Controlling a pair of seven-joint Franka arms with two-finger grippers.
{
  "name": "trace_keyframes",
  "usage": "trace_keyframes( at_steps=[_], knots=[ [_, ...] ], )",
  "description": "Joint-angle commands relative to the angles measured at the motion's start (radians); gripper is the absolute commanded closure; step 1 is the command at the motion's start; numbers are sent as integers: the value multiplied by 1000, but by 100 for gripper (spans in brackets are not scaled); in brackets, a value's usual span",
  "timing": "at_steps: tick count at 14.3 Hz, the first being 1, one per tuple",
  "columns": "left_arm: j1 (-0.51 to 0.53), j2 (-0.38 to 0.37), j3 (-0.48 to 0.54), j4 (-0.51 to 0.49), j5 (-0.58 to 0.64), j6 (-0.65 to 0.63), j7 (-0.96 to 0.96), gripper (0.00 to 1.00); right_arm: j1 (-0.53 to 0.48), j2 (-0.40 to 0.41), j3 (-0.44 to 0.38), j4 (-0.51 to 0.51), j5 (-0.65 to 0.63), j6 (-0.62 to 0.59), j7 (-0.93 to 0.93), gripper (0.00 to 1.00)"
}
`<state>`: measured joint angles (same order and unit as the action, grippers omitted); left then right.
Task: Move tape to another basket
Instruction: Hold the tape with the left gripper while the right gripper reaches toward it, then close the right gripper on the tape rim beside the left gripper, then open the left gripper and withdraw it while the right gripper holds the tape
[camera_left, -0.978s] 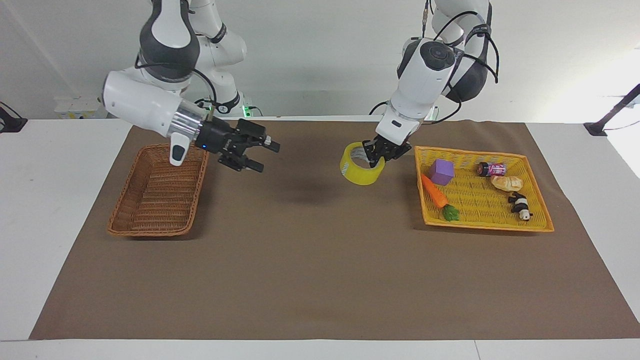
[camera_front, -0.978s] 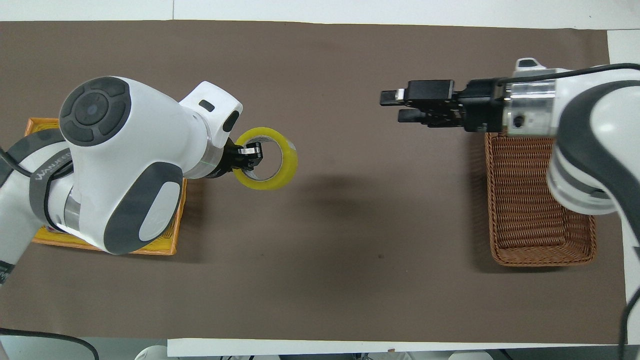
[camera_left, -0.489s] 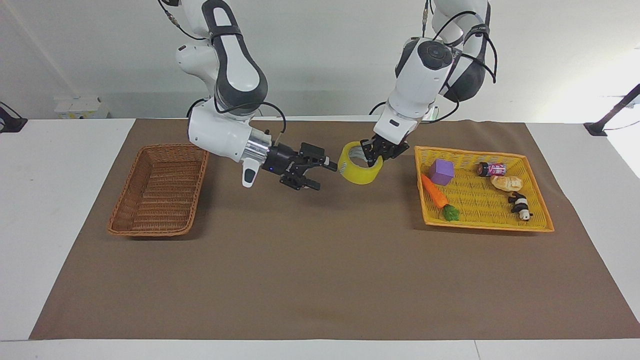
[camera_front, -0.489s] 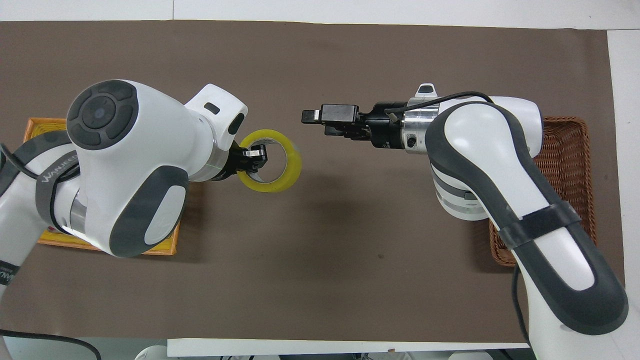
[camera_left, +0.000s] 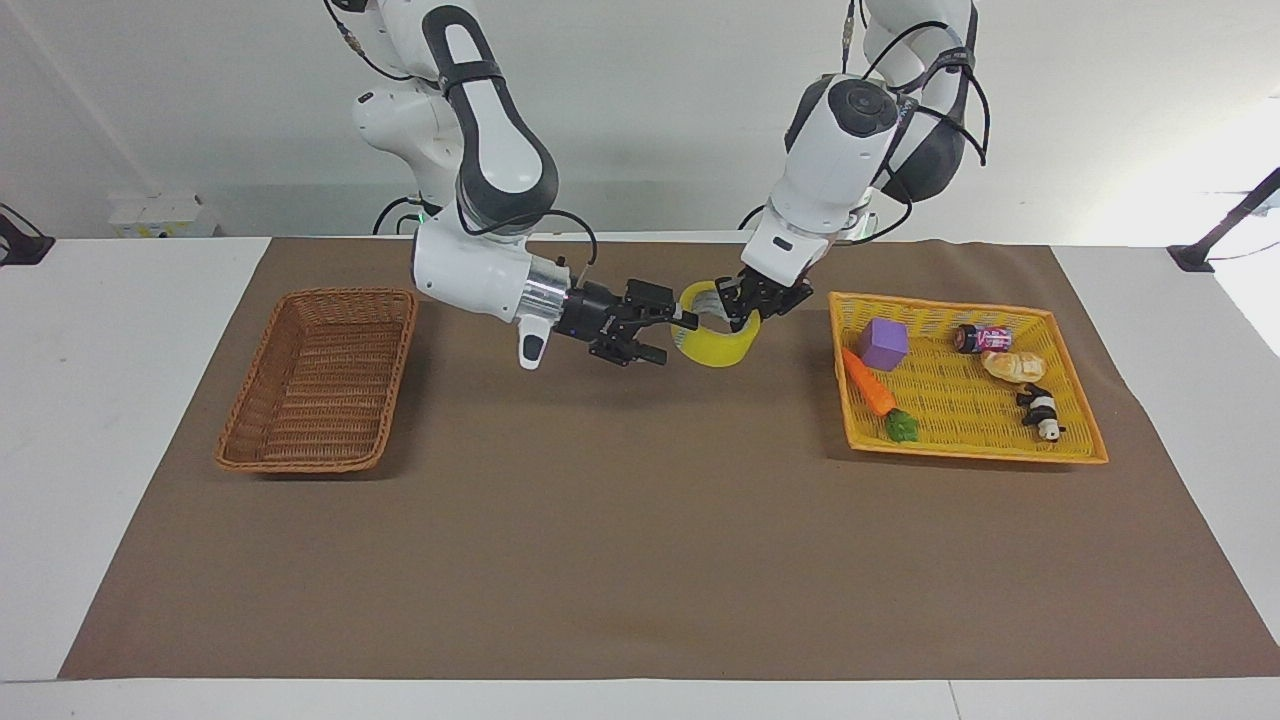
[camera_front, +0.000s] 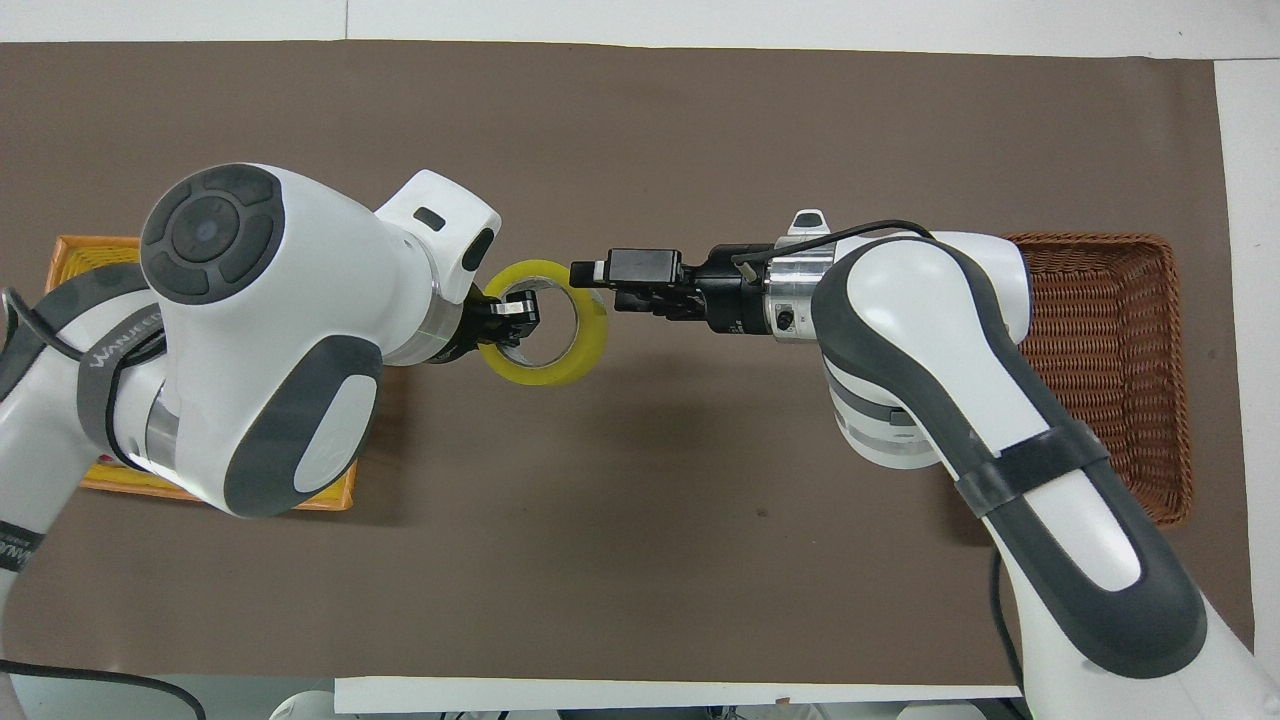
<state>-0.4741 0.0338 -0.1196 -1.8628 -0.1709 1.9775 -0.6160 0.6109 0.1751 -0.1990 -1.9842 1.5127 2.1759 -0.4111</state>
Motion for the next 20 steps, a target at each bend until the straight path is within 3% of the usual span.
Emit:
trace_keyframes(
  at_steps=[1, 7, 10, 14, 16, 17, 18, 20],
  knots=[
    [-14, -5, 12, 5, -13, 4, -13, 100, 4, -39, -5, -50, 29, -24, -23, 0],
    [-14, -3, 12, 10, -13, 12, -16, 100, 6, -40, -5, -50, 26, -30, -14, 16],
    [-14, -3, 12, 10, -13, 14, -14, 99, 12, -40, -5, -50, 26, -28, 11, 44],
    [-11, -5, 12, 8, -13, 6, -14, 97, 13, -40, -5, -47, 24, -30, 44, 98],
    [-6, -3, 12, 16, -15, 3, -16, 69, 13, -40, -5, -47, 23, -39, 45, 100],
    [-3, -8, 14, 22, -13, 3, -16, 14, 13, -42, -5, -48, 20, -42, 45, 100],
    [-1, -14, 18, 30, -13, -8, -16, 1, 13, -42, -5, -48, 18, -50, 45, 100],
    [46, -40, 35, 74, -7, -119, -7, 0, 10, -42, -5, -47, 17, -53, 45, 100]
  ],
)
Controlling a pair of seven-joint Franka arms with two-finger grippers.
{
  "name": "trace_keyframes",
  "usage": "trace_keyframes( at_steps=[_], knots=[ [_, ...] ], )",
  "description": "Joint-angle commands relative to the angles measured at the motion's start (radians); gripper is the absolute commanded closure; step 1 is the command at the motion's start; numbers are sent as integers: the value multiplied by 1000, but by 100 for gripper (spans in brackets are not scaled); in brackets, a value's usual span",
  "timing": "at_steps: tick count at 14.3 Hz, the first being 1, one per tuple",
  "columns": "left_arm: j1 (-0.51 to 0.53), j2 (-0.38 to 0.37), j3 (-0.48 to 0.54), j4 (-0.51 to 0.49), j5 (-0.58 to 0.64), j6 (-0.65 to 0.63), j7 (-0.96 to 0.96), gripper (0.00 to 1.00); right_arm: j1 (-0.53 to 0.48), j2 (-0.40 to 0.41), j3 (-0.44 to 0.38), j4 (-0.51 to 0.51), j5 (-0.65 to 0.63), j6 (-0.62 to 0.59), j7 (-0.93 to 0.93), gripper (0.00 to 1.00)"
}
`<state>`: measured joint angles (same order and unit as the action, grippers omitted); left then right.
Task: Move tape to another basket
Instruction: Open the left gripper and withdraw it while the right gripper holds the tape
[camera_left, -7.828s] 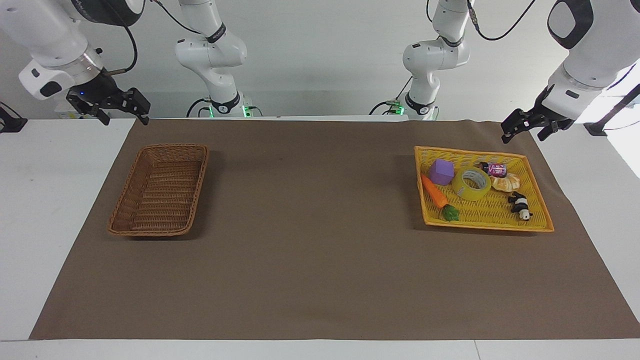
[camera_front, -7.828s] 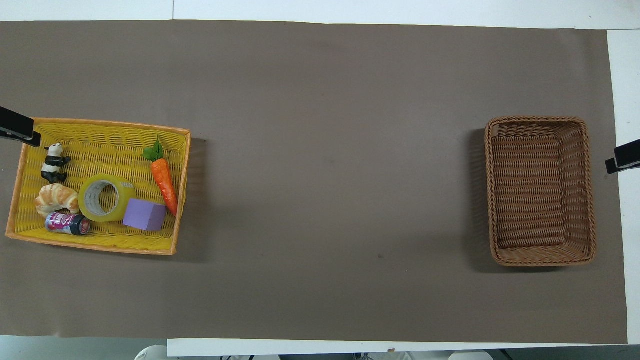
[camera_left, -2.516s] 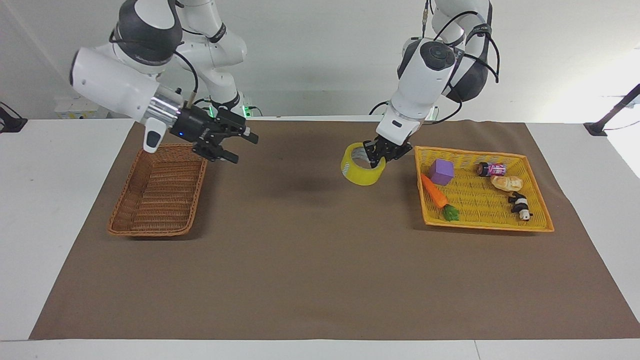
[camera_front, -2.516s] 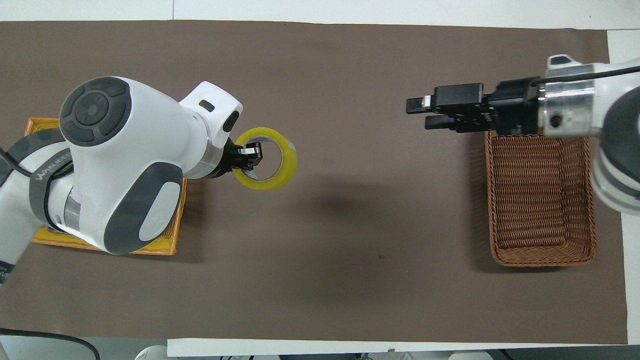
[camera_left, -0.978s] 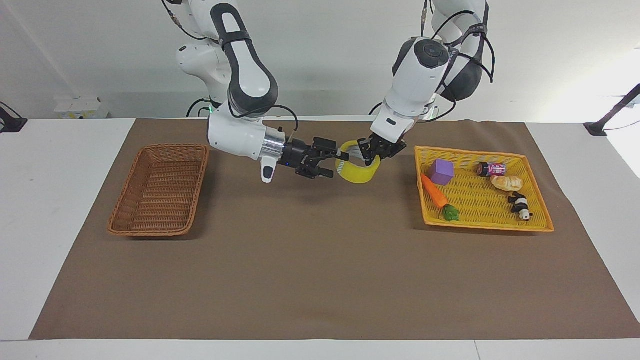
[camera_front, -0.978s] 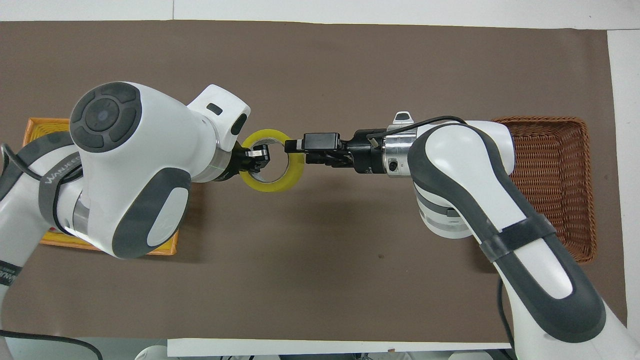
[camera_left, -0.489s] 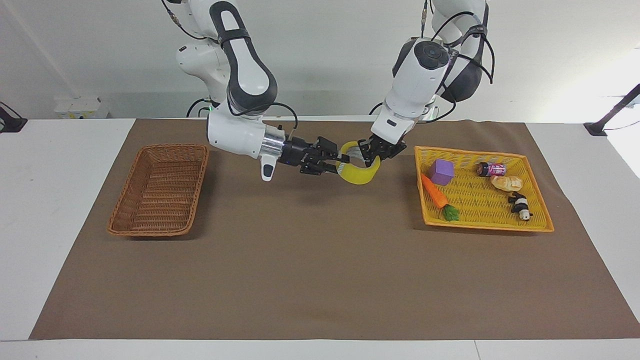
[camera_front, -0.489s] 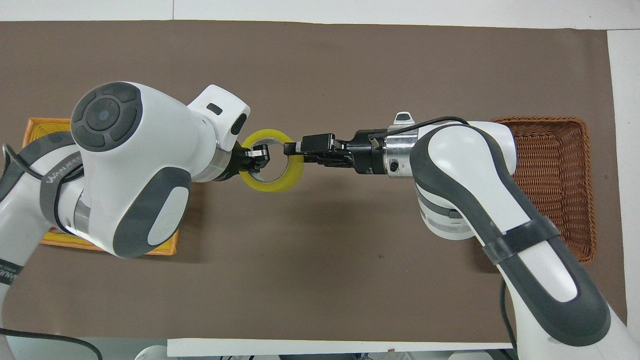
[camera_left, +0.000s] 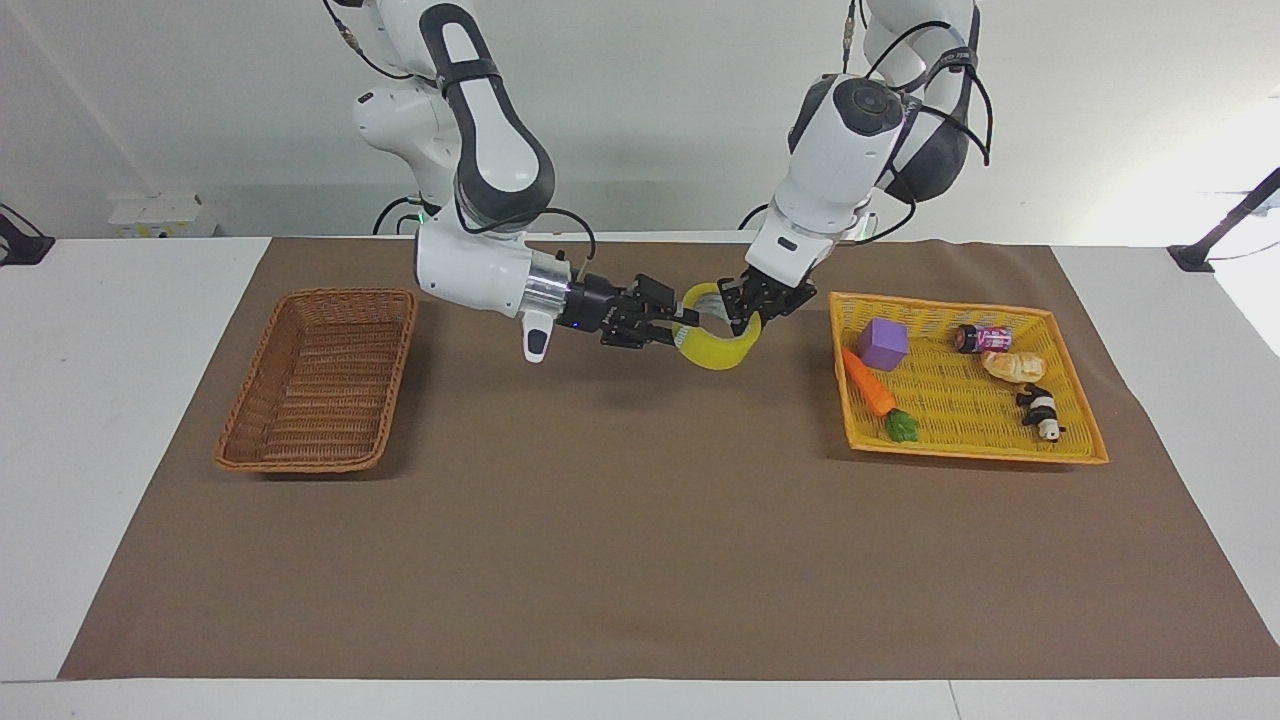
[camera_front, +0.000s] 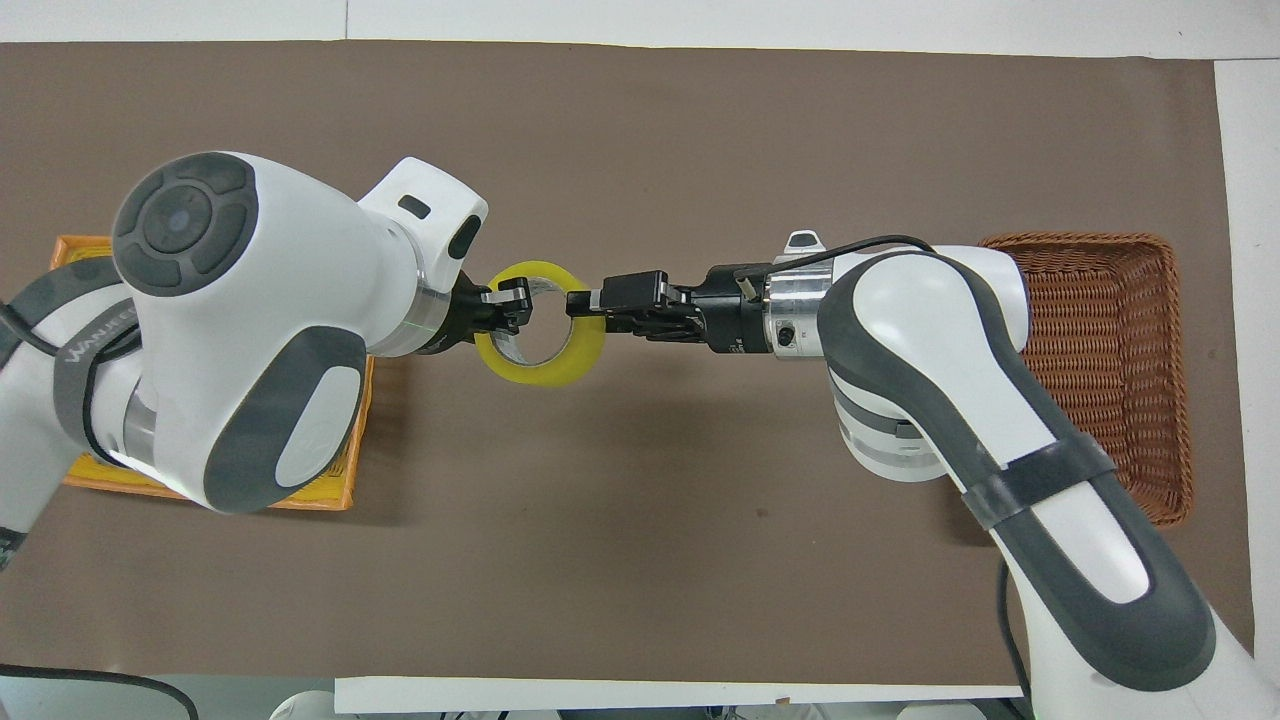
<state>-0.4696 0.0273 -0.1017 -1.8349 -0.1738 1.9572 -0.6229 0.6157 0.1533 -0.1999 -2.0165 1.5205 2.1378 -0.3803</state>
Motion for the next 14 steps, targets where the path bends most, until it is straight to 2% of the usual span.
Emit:
trace_keyframes(
  at_steps=[1, 3, 6, 9, 14],
  knots=[
    [104, -37, 22, 75, -3, -153, 8, 0, 6, -20, -4, -16, 9, -16, 14, 100],
    [213, -35, 26, 101, 0, -201, 84, 0, 1, -23, -6, -15, 0, -24, 17, 100],
    [379, -47, 27, 66, 2, -211, 355, 0, -30, -50, -6, -18, -63, -53, 30, 100],
    [503, -47, 28, 62, 8, -213, 536, 0, -105, -70, -7, -18, -166, -148, 49, 100],
    [692, -47, 28, 59, 8, -211, 577, 0, -284, -89, -7, -8, -336, -353, 29, 100]
  ],
)
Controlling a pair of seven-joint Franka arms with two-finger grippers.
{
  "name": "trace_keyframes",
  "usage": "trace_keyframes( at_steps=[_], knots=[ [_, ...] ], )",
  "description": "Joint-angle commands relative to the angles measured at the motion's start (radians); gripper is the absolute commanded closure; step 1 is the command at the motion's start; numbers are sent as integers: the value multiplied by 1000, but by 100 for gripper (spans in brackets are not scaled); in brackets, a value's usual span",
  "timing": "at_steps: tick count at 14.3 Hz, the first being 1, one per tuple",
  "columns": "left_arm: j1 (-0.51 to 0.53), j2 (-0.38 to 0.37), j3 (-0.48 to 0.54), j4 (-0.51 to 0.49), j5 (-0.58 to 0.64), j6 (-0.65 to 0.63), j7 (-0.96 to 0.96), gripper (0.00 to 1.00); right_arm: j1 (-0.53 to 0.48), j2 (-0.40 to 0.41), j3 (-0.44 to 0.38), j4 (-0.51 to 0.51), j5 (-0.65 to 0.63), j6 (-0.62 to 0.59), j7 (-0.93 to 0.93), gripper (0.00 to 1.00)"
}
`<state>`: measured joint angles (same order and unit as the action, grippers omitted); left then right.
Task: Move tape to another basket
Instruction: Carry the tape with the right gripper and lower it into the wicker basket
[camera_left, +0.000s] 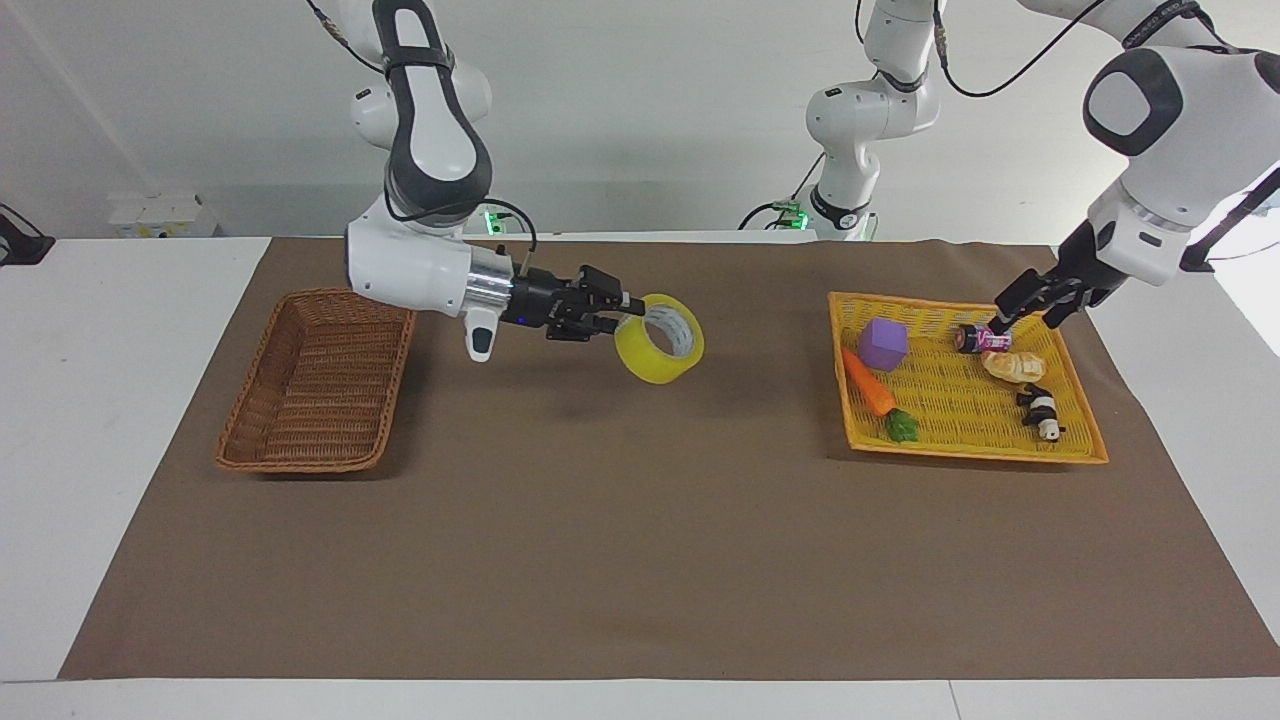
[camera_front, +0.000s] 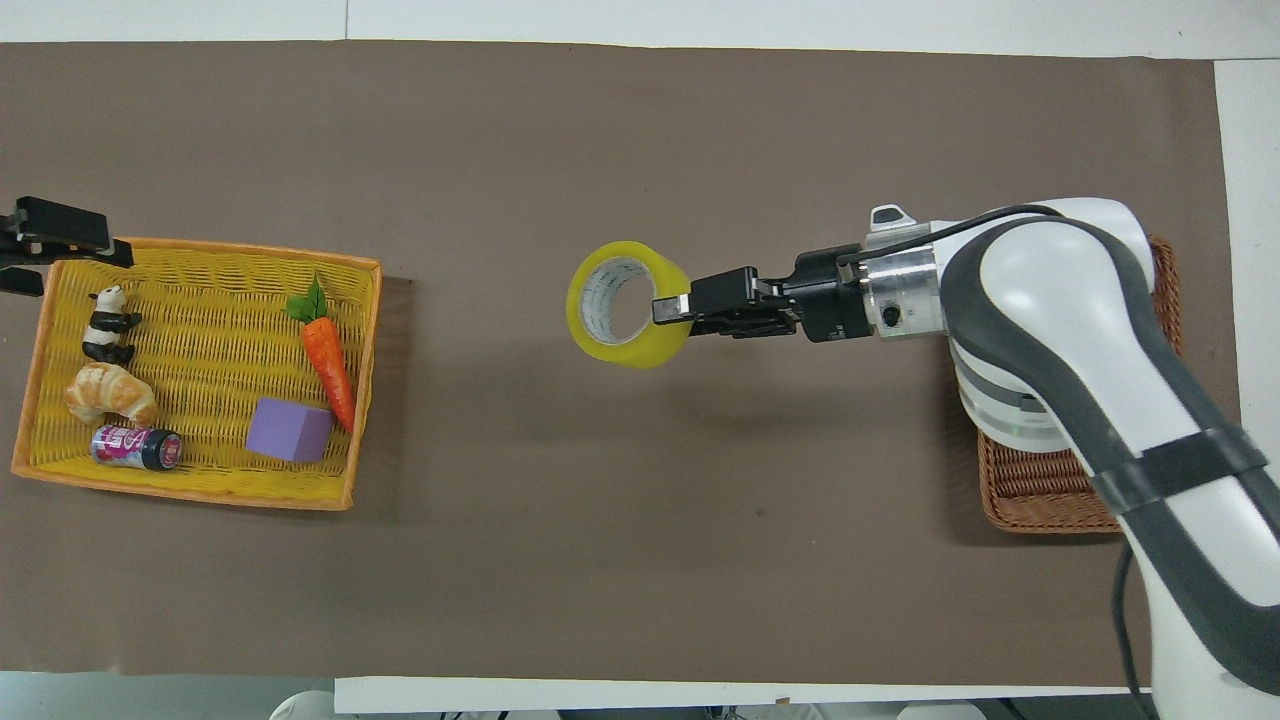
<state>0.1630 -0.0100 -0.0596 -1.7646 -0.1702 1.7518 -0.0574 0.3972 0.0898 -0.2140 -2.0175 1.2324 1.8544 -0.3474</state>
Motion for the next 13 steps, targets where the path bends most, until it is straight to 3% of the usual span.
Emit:
trace_keyframes(
  at_steps=[1, 5, 9, 13],
  knots=[
    [72, -13, -16, -16, 4, -17, 8, 0, -104, -25, 5, -3, -69, -113, -14, 100],
    [52, -22, -26, -10, 132, -46, 18, 0, -213, -27, 4, 8, -178, -178, -73, 100],
    [-9, -7, -26, 104, 153, -187, 14, 0, -270, -24, 1, 17, -217, -164, -70, 100],
    [-73, 7, -26, 136, 216, -213, 11, 0, -455, -4, 1, 83, -248, -234, -70, 100]
  ],
)
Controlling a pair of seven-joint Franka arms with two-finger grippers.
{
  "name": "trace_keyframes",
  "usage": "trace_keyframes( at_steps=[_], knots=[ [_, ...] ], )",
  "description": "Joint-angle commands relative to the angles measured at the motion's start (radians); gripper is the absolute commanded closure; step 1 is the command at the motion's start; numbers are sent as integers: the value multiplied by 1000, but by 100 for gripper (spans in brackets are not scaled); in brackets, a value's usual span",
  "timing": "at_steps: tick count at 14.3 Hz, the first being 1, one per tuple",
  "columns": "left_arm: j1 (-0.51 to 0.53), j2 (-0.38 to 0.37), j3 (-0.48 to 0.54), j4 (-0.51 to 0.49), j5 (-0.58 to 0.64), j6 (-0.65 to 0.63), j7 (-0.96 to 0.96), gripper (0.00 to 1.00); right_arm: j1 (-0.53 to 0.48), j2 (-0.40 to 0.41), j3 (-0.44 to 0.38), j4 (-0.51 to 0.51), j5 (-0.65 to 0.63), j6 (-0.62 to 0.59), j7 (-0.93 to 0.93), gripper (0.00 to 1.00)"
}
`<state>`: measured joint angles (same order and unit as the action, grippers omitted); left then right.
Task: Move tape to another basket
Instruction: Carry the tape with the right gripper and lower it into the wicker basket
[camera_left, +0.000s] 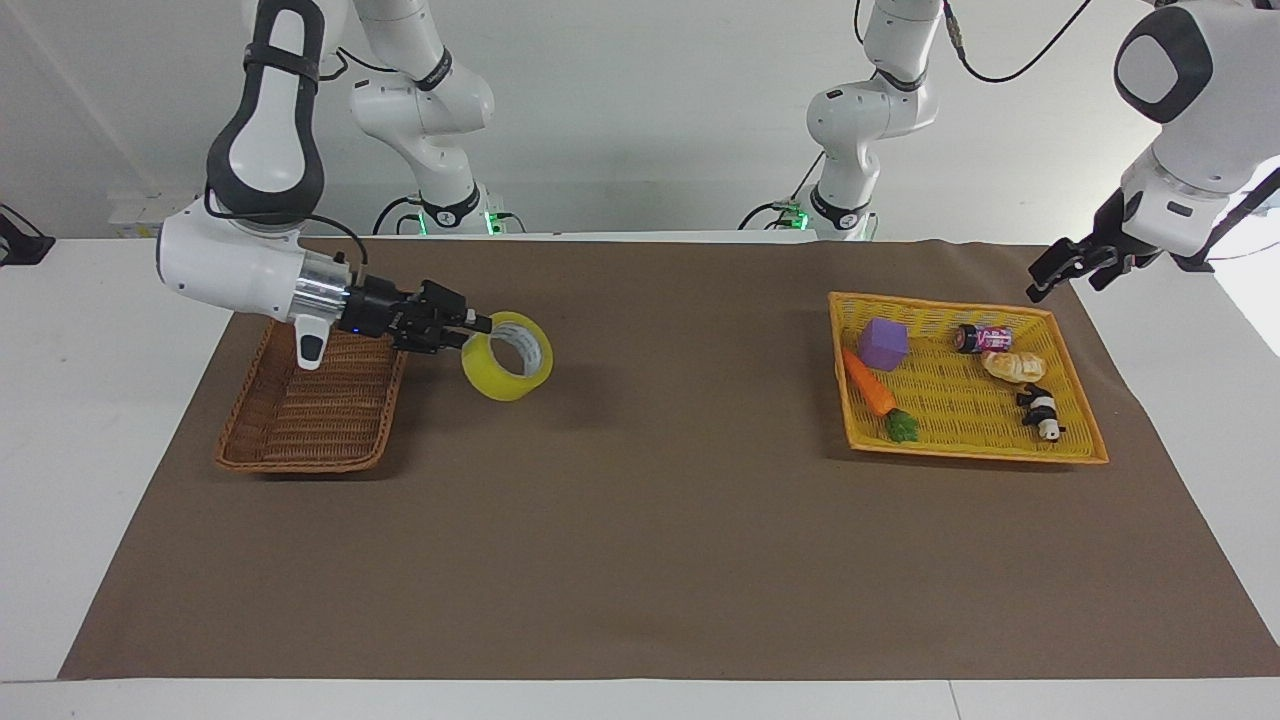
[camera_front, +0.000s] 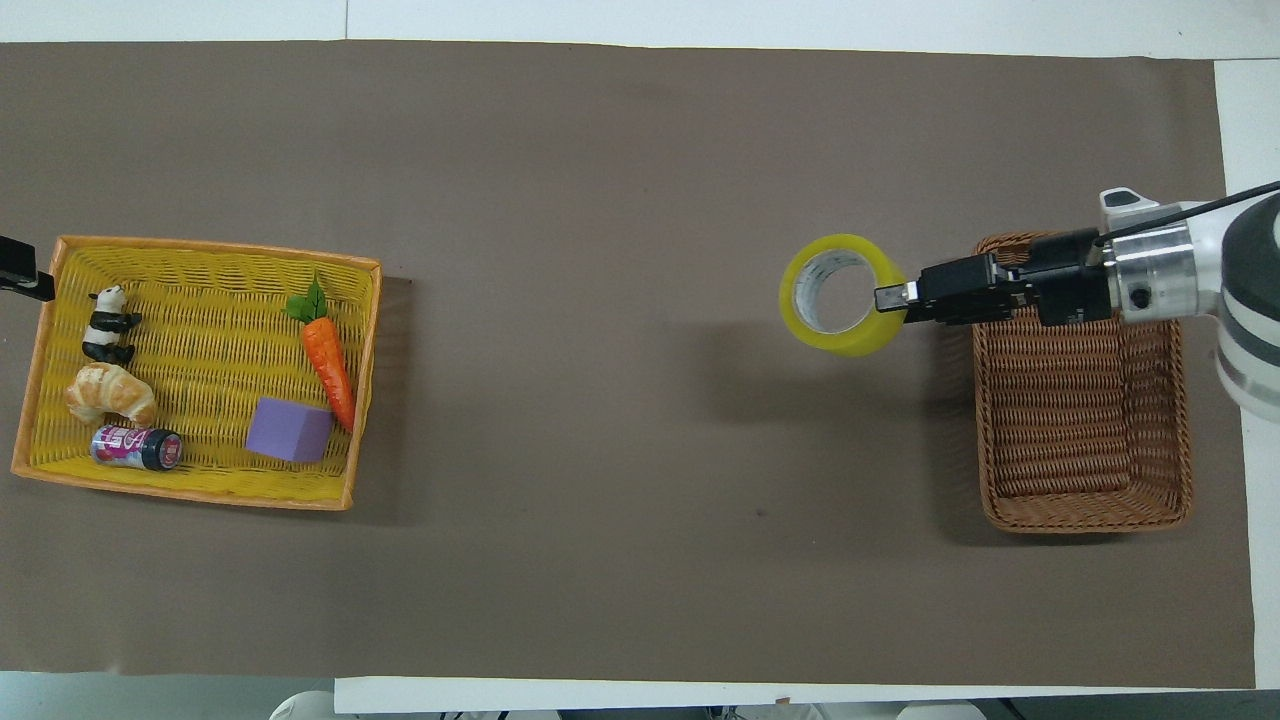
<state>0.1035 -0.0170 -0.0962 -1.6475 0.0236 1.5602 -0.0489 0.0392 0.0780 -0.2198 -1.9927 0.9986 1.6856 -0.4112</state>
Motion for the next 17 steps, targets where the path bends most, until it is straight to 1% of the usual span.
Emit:
trace_keyframes(
  at_steps=[1, 2, 3, 4, 6, 7, 8, 9, 10, 11, 13, 15, 16, 17],
  knots=[
    [-8, 14, 10, 14, 22, -17, 9, 0, -141, 25, 4, 90, -37, -101, -8, 100],
    [-7, 9, 10, 5, 22, -16, 11, 0, -195, 32, 4, 113, -131, -110, -15, 100],
    [-8, 5, 12, -6, 22, -12, 12, 0, -228, 40, 5, 132, -212, -106, -33, 100],
    [-7, 2, 12, -17, 22, -2, 12, 0, -243, 52, 5, 137, -241, -106, -58, 100],
    [-7, -4, 12, -34, 22, 9, 11, 0, -294, 71, 4, 126, -255, -116, -101, 100],
    [-10, -4, 12, -35, 22, 11, 11, 0, -315, 68, 4, 121, -287, -150, -115, 100],
    [-8, -1, 10, -23, 19, 8, 9, 0, -350, 62, 4, 105, -317, -165, -148, 100],
    [-14, 0, 12, -14, 16, 7, 9, 0, -376, 51, 4, 54, -324, -167, -216, 100],
    [-19, 3, 10, -9, 16, 9, 7, 0, -389, 49, 4, 26, -339, -159, -282, 100],
    [-31, 9, 9, 6, 16, 9, 7, 0, -395, 62, 4, 12, -369, -147, -334, 100],
    [-45, 12, 9, 12, 10, 11, 7, 0, -412, 98, 4, -1, -385, -126, -409, 100],
    [-57, 14, 10, 12, 9, 36, 6, 0, -417, 129, 4, -12, -394, -116, -463, 100],
    [-59, 12, 10, 8, 9, 56, 6, 0, -417, 131, 4, -11, -417, -101, -465, 100],
    [-59, 12, 9, 3, 9, 70, 9, 0, -418, 131, 4, -8, -426, -98, -465, 93]
  ],
)
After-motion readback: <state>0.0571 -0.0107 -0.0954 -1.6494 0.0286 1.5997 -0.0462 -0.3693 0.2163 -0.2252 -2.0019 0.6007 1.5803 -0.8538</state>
